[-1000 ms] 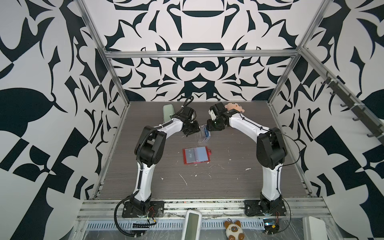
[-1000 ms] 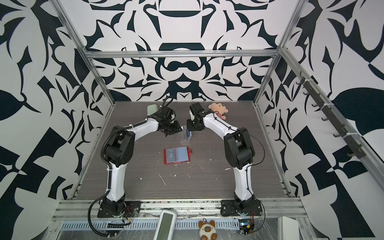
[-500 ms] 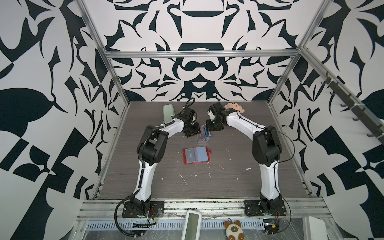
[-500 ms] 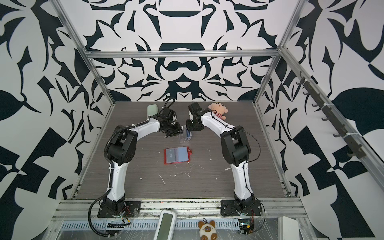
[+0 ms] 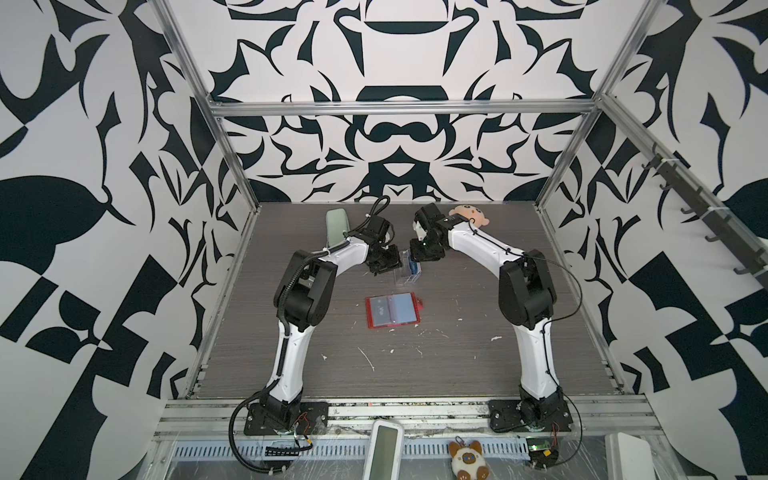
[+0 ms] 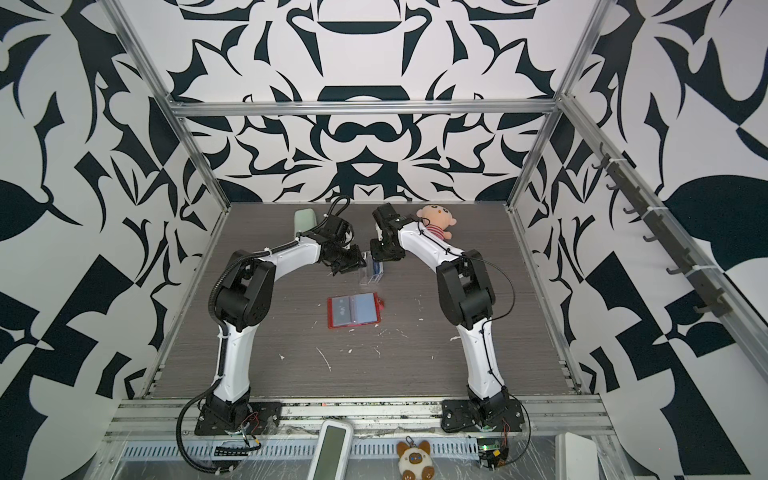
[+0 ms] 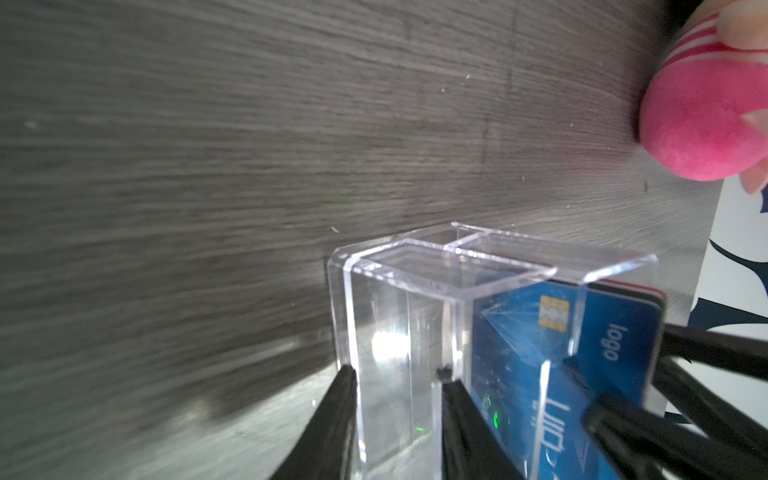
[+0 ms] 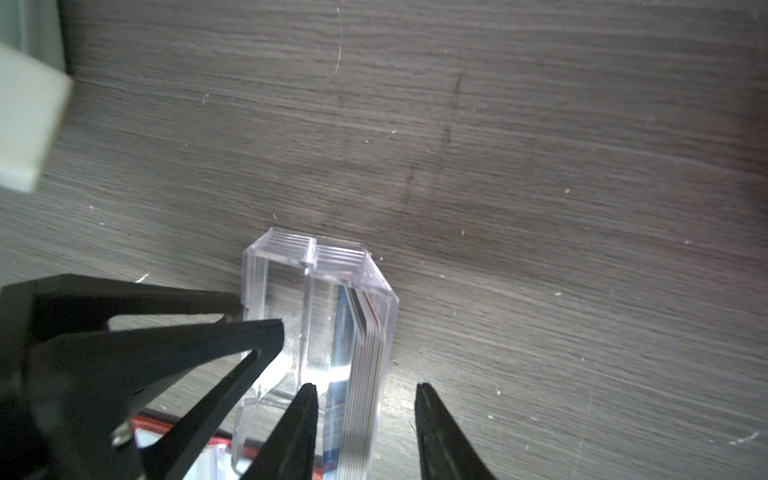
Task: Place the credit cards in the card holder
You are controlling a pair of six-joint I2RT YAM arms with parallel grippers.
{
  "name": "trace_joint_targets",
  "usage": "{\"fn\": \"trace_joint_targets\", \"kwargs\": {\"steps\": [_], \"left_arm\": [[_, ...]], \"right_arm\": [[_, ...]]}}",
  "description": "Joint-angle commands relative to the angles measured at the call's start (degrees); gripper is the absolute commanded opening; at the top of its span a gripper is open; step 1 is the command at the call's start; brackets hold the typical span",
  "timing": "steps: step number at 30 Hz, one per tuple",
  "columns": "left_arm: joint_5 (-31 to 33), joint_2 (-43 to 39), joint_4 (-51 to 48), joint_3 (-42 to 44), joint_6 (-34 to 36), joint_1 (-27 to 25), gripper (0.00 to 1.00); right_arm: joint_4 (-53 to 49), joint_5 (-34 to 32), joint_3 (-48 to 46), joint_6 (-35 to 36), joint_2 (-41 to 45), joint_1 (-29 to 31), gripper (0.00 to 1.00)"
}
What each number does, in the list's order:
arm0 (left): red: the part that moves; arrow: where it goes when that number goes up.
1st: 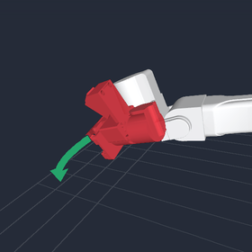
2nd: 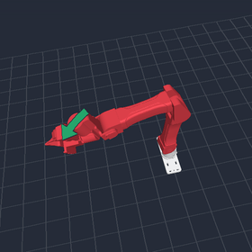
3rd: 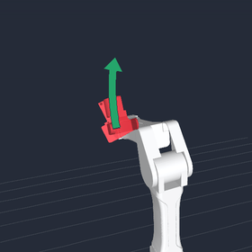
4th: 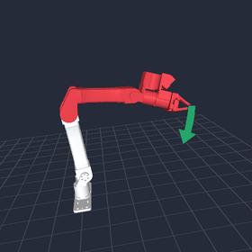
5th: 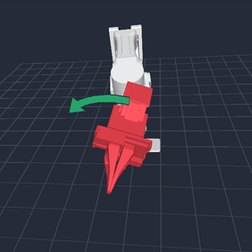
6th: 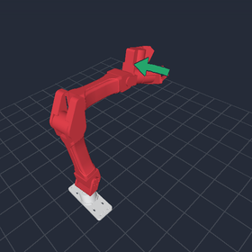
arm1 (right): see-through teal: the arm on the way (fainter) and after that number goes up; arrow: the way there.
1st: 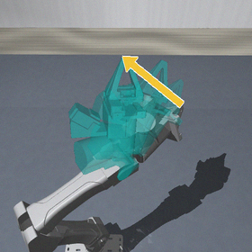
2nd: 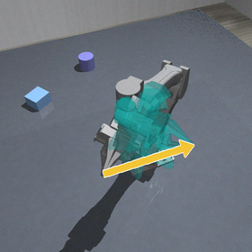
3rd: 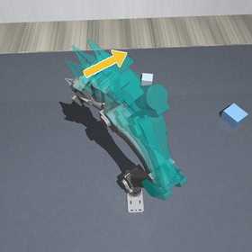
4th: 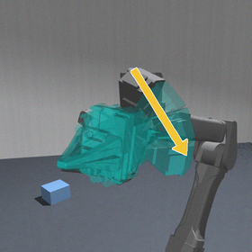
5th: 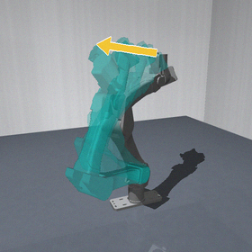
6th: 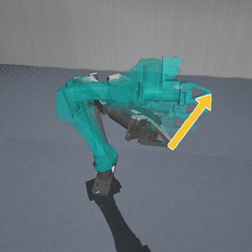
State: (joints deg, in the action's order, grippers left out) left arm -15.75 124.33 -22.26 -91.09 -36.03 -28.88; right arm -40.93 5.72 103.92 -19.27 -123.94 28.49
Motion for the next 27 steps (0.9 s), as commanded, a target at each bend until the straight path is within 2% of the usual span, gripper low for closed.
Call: {"fn": "trace_joint_targets", "kwargs": {"steps": [1, 27], "left_arm": [[0.19, 1.09, -2.57, 0.07, -0.03, 0.24, 0.36], [1.50, 1.79, -3.60, 0.21, -0.09, 0.40, 0.35]], "right_arm": [[-1.33, -1.10, 2.29, 0.07, 0.29, 0.36, 0.43], [-7.98, -7.77, 6.81, 0.66, -1.33, 1.13, 0.38]]}}
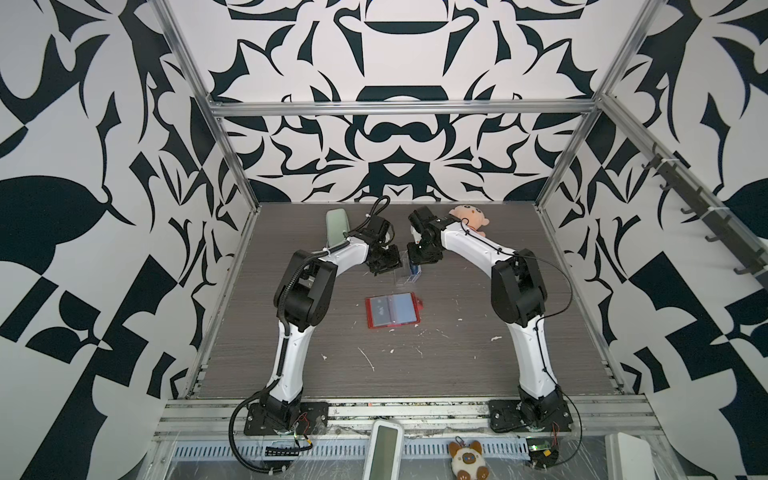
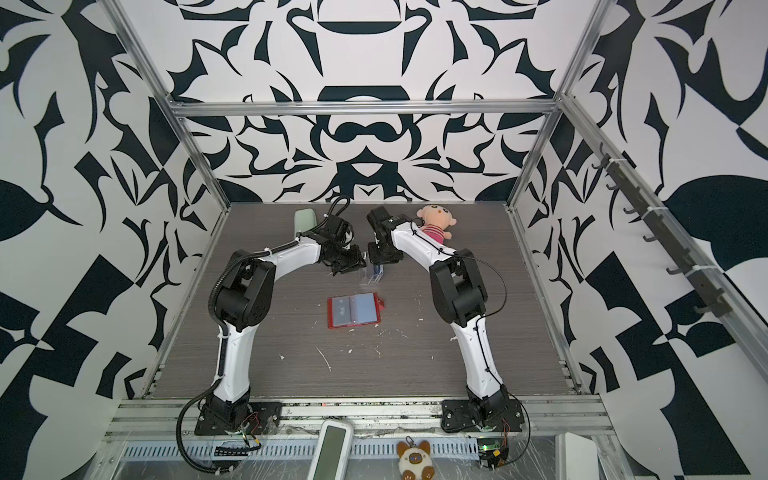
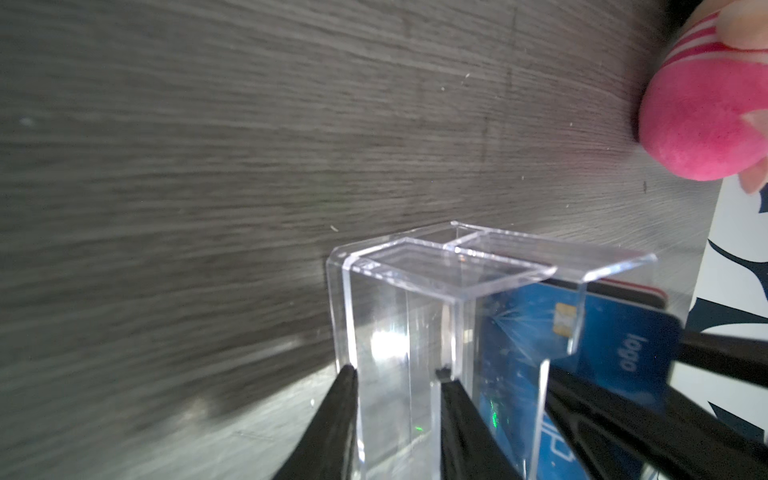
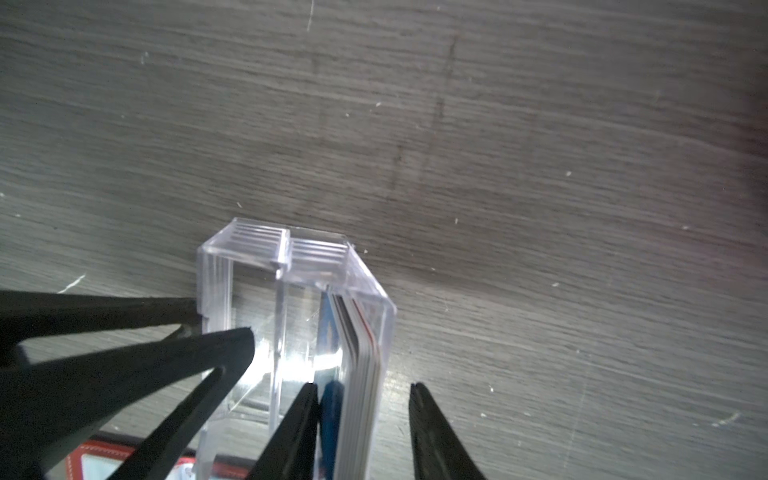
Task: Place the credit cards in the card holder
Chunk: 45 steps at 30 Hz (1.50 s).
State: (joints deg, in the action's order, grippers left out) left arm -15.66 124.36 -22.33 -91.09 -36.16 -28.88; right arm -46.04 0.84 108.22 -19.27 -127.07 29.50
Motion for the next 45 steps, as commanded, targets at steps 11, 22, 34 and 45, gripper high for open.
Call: {"fn": "trace_joint_targets", "kwargs": {"steps": [11, 22, 34, 45], "left_arm": [[1.51, 1.86, -3.80, 0.21, 0.13, 0.67, 0.34], [1.51, 1.95, -3.79, 0.39, 0.13, 0.74, 0.34], [1.69, 2.08, -3.80, 0.63, 0.13, 0.76, 0.34], [1.77, 1.94, -3.76, 0.90, 0.04, 0.71, 0.34]], "right_arm": [[-4.39, -4.53, 3.90, 1.03, 2.52, 0.56, 0.36], [-5.24, -4.80, 4.40, 1.25, 3.37, 0.97, 0.29], [-6.17, -5.68, 4.89, 1.42, 4.02, 1.35, 0.24], [-6.75, -6.33, 5.15, 1.63, 4.77, 1.73, 0.26]]}}
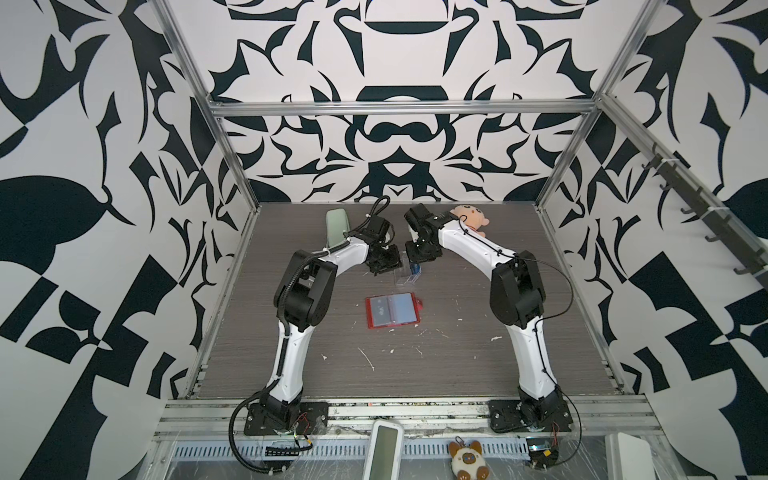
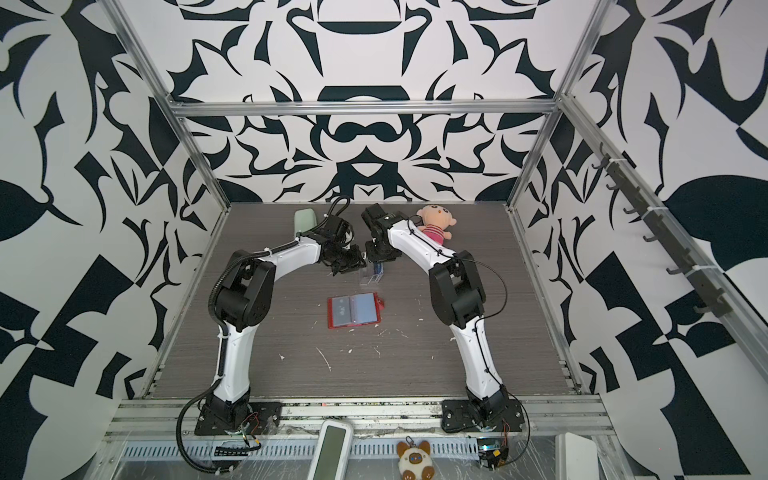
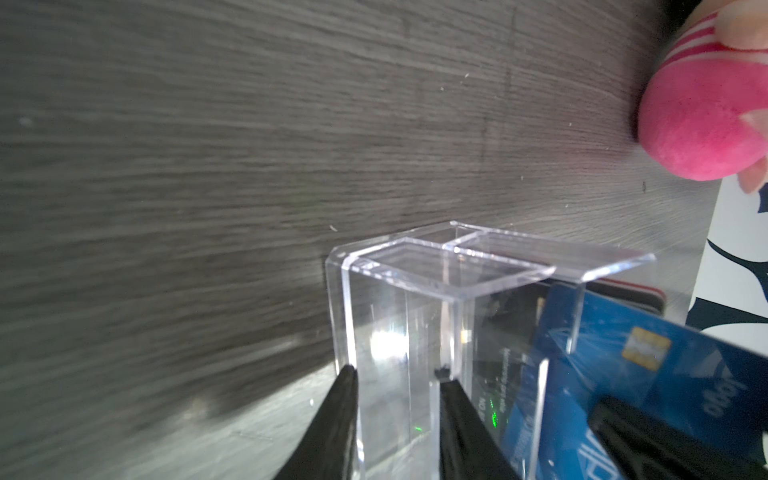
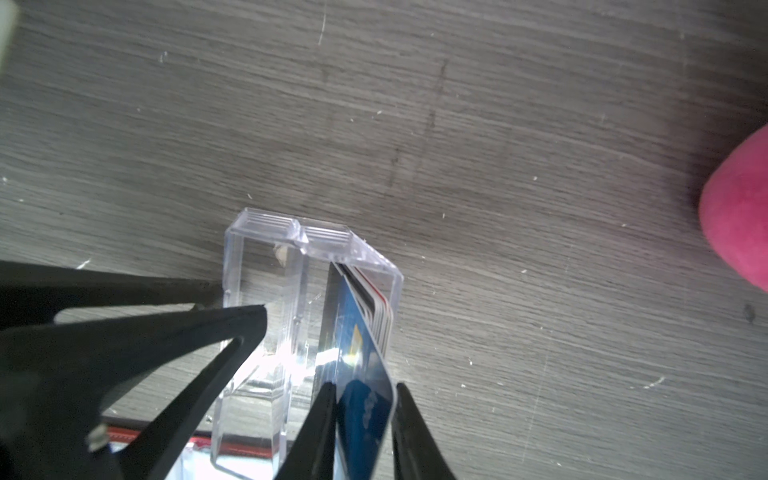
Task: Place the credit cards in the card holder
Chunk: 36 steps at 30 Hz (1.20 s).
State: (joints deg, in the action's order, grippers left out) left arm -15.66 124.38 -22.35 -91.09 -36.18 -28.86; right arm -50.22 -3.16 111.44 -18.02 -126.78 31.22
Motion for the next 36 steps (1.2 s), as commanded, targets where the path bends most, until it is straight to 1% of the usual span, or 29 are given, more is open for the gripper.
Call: {"fn": "trace_joint_targets", "kwargs": {"steps": [1, 6, 12, 15, 19, 23, 27, 32, 36], "left_arm": [[1.77, 1.99, -3.69, 0.81, 0.06, 0.74, 0.34], [1.77, 2.01, -3.69, 0.94, 0.06, 0.69, 0.34], [1.90, 2.01, -3.74, 1.23, 0.02, 0.74, 0.34], [2.04, 2.00, -3.63, 1.32, -0.03, 0.72, 0.34], [1.82, 2.01, -3.68, 1.38, -0.03, 0.74, 0.34], [0.51, 1.34, -3.43, 1.34, 0.30, 0.74, 0.34], [-1.70, -0.44, -3.31, 0.64, 1.65, 0.72, 0.39], [-2.66, -4.40, -3.53, -0.62, 3.85, 0.72, 0.53], [-2.54, -8.32, -4.43, -0.25, 5.41, 0.67, 0.57]], "right_arm": [[-2.60, -2.29, 1.94, 0.44, 4.52, 0.06, 0.26], [-2.76, -2.46, 1.87, 0.59, 4.90, 0.19, 0.18], [-2.87, -3.17, 1.72, 0.62, 5.32, 0.42, 0.18], [-2.93, -3.11, 1.39, 0.62, 5.40, 0.41, 0.11], [-2.61, -2.40, 0.97, 0.71, 5.64, 0.44, 0.00], [0.15, -0.20, -1.44, 0.57, 7.81, 0.37, 0.00], [4.85, 2.67, -6.00, -0.38, 12.04, 0.28, 0.00], [9.93, 5.21, -11.93, -1.44, 17.53, 0.10, 0.00], [13.77, 7.52, -17.65, -1.67, 22.10, -0.12, 0.00]]}}
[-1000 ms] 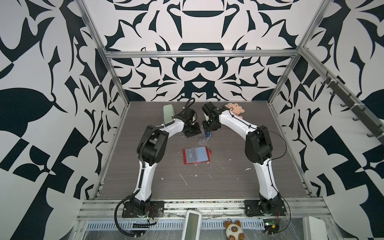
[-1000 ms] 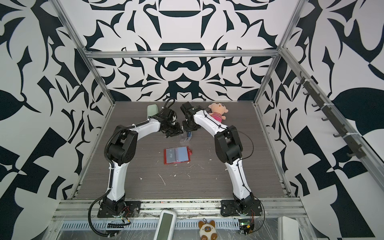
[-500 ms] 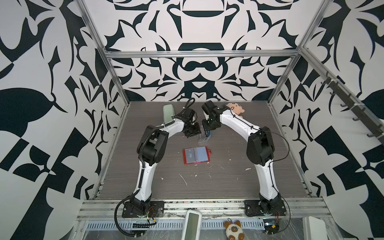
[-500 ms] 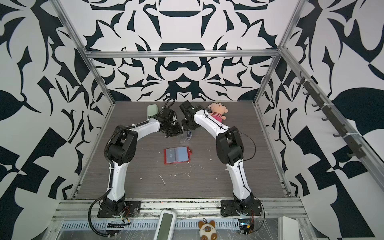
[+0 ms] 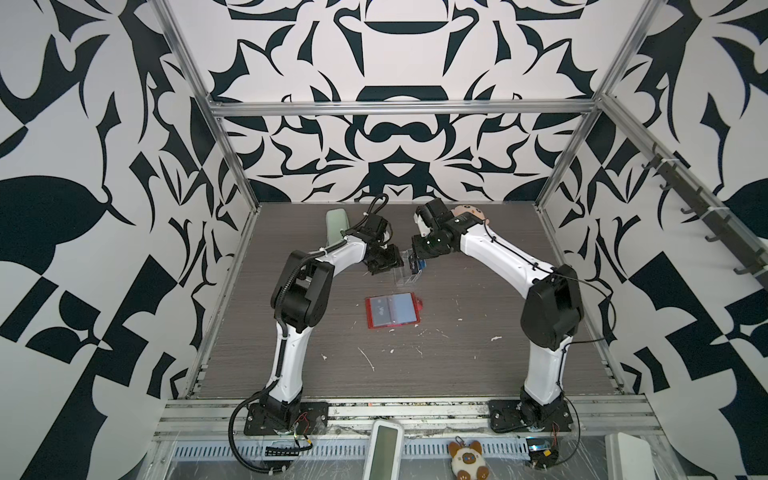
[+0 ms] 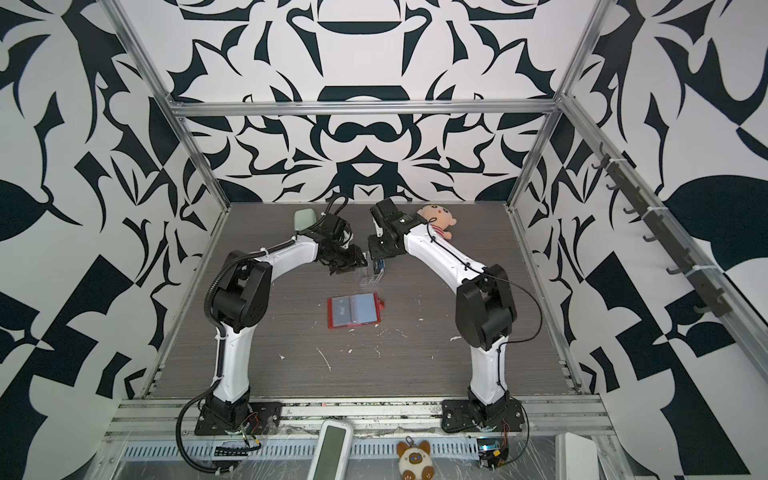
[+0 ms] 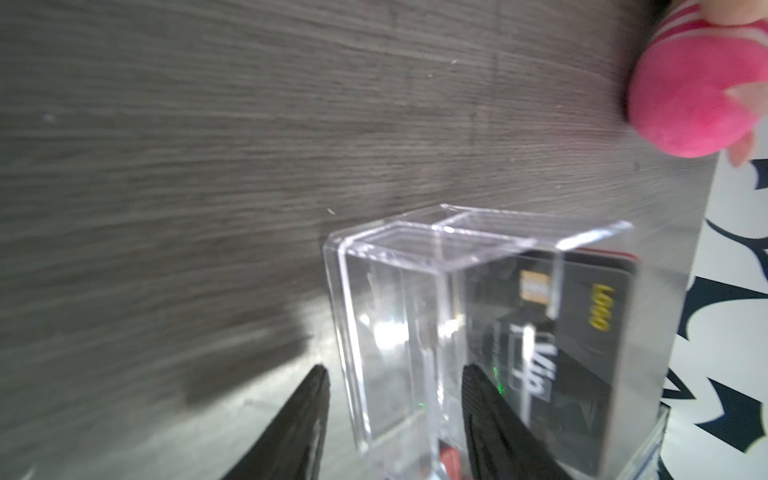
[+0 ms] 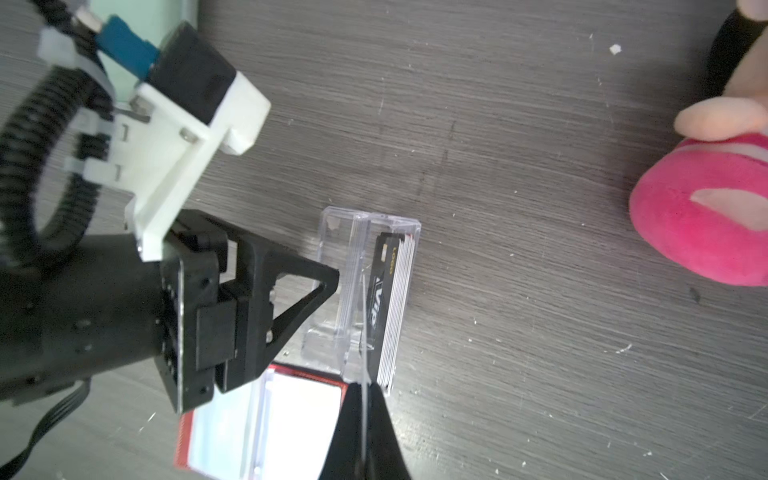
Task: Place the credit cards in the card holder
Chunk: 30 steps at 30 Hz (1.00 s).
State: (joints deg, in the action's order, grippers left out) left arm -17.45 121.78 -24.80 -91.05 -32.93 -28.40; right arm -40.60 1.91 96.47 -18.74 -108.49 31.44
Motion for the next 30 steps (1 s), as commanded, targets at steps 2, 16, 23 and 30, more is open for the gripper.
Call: {"fn": "trace_joint_targets", "kwargs": {"steps": [2, 16, 23, 30], "left_arm": [[-0.23, -8.33, -1.68, 1.41, 2.43, 0.19, 0.57], [8.50, -33.14, 1.66, 31.07, 1.53, 0.23, 0.59], [9.18, -39.27, 5.72, 43.66, -1.90, 0.37, 0.57], [8.54, -37.54, 10.31, 47.96, -4.10, 0.35, 0.50]], "right_arm": [[6.09, 4.61, -5.66, -0.90, 5.93, -0.68, 0.00], [14.56, 17.94, -25.99, -1.16, 16.43, -0.81, 0.00], [20.44, 21.58, -32.66, -3.32, 17.20, 0.45, 0.00], [27.18, 25.33, -35.41, -6.88, 14.34, 1.78, 0.00]]}}
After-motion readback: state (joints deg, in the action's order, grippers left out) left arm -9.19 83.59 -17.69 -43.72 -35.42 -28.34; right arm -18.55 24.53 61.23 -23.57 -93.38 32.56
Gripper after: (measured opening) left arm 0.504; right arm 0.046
